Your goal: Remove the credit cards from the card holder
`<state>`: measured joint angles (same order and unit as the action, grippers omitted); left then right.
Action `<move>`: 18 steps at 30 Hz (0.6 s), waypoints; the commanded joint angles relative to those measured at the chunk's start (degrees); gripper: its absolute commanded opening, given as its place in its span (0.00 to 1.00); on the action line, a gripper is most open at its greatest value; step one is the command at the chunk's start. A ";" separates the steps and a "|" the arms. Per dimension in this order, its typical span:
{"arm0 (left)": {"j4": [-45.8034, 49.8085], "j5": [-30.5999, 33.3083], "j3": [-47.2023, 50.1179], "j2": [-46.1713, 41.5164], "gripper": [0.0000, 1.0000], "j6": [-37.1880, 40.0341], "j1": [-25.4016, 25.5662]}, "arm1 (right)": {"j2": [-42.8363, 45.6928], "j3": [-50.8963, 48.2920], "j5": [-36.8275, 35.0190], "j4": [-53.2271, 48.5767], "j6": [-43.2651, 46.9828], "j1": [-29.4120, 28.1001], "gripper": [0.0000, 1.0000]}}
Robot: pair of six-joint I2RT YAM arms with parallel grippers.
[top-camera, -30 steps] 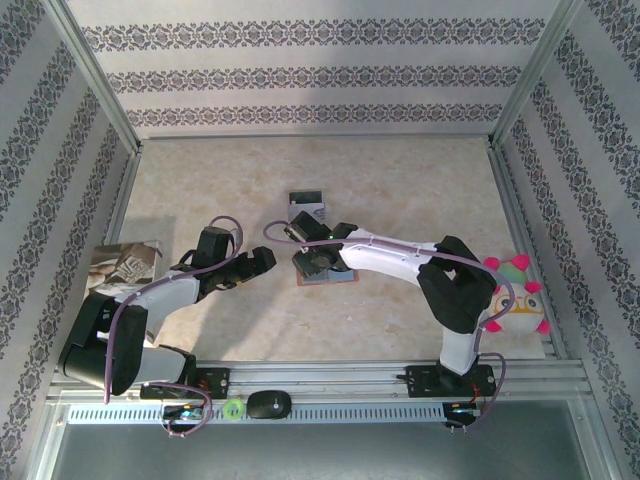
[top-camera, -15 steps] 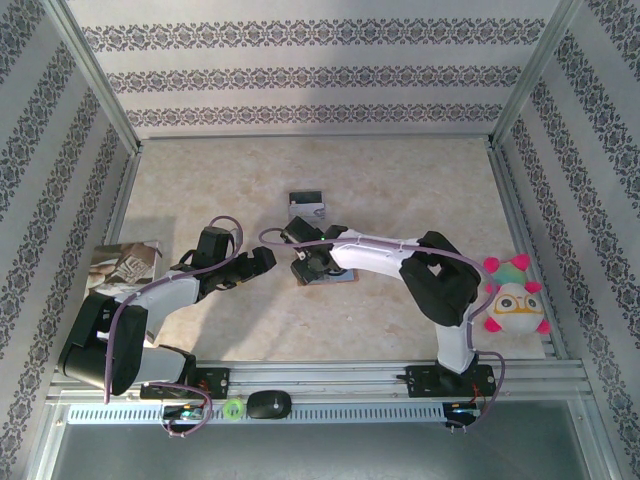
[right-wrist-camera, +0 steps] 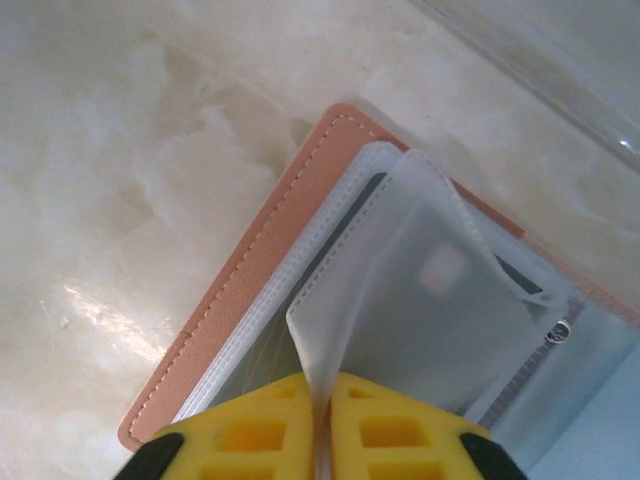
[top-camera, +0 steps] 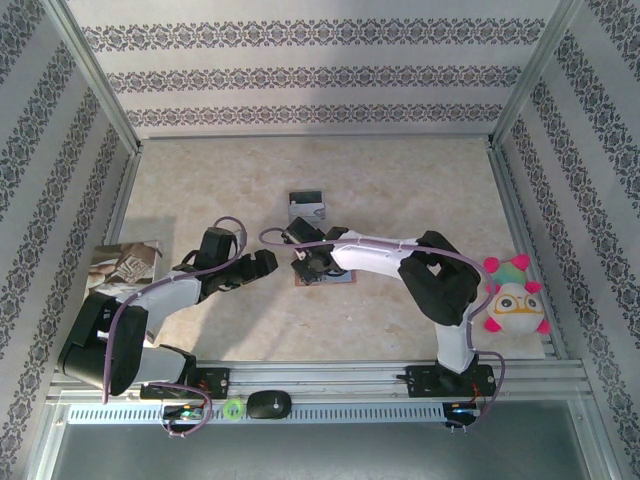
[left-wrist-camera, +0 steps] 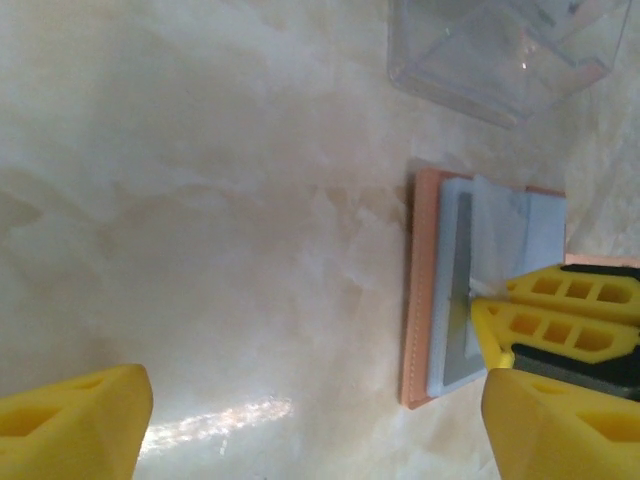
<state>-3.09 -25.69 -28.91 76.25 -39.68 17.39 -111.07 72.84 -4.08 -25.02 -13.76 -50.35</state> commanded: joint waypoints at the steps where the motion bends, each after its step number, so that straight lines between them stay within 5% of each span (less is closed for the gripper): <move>1: -1.94 0.41 -2.05 1.00 0.82 0.96 2.34 | 2.24 -2.62 5.11 3.88 -1.50 0.41 0.07; 7: -6.26 0.66 -1.90 3.66 0.63 -0.75 4.56 | 3.97 -5.41 9.32 9.54 -3.92 1.34 0.00; 10: -6.74 1.42 -3.16 5.90 0.46 -0.59 6.68 | 4.61 -7.23 10.34 12.03 -5.92 1.83 0.00; 18: -8.46 3.89 -4.47 10.32 0.27 -0.94 10.42 | 5.42 -10.20 11.65 16.24 -8.82 1.85 0.00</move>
<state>-8.78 -23.42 -31.90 85.27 -40.66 26.65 -107.20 64.03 5.78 -11.31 -20.47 -48.84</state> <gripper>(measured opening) 0.287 0.058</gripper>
